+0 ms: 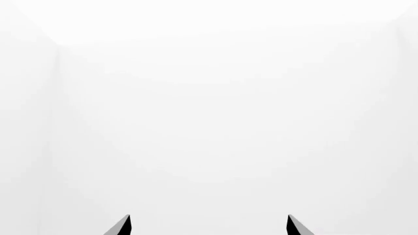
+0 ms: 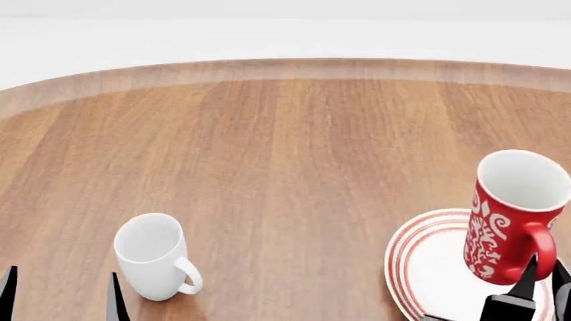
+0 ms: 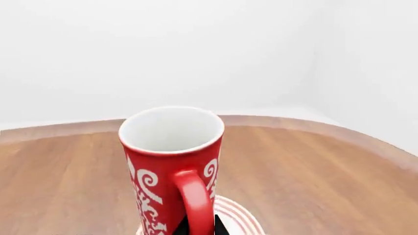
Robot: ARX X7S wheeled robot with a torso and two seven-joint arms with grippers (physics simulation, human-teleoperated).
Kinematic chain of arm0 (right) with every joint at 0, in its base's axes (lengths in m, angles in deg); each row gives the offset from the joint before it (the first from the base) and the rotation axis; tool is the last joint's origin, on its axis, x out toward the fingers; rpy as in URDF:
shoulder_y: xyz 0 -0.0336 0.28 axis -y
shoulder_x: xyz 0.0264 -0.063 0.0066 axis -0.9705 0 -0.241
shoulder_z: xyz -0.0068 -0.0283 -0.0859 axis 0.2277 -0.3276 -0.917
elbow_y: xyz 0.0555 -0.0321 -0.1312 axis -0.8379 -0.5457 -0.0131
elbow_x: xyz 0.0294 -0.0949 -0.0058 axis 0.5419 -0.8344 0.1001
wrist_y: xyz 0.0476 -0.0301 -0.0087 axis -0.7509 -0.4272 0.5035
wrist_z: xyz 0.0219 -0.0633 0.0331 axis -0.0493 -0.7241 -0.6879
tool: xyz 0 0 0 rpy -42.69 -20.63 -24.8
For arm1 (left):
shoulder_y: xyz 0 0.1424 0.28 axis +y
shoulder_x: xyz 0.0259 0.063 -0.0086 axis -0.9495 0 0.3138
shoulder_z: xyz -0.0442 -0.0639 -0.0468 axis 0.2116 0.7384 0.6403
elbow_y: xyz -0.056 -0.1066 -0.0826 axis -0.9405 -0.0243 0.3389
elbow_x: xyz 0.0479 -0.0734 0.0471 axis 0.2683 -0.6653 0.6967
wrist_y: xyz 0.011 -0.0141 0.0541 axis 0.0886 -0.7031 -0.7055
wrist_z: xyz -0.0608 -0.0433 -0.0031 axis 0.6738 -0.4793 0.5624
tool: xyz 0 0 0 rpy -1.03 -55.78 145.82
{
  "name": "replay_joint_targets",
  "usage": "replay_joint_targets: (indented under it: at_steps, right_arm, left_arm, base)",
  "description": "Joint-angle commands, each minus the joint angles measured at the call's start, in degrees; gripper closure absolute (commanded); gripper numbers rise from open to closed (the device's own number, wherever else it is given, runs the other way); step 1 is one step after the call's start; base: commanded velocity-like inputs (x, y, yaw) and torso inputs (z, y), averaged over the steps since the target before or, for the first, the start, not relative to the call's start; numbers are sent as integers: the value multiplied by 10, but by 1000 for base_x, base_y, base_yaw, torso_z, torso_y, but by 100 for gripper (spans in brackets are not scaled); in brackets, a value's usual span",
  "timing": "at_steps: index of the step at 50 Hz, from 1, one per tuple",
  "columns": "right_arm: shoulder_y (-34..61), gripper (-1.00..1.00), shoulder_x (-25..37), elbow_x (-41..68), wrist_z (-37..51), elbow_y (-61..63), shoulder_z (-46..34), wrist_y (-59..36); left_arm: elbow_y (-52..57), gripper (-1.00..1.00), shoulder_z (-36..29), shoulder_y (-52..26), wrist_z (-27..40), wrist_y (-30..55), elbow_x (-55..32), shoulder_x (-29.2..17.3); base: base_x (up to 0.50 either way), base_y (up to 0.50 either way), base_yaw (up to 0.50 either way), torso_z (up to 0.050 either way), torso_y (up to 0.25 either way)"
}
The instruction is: Pick up the red mug and put it on the plate
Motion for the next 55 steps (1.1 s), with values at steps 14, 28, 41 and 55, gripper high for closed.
replay_joint_targets:
  at_steps: [14,28,41,55]
  right_arm:
    - [140,100,56,-43,-139,-114,-35,-57]
    - [238,100,43,-18,-246,-211,-50,-72]
    - [332,100,23,-43,-377,-324,-85,-74]
    - [406,100,4,-169,-492,-420,-163,-39]
  left_arm:
    - [-2,-100,-4,-2,1,-4,-2,-2]
    - [-1,-100,-5,-2,4,-2,-1,-3]
    - [-2,-100,-6,-3,7,-3,2,-3]
    - [-2,-100,-8,-3,9,-3,2,-4]
  base:
    - [0,0,0,0,1]
    - [0,0,0,0,0]
    - [0,0,0,0,1]
    - [0,0,0,0,0]
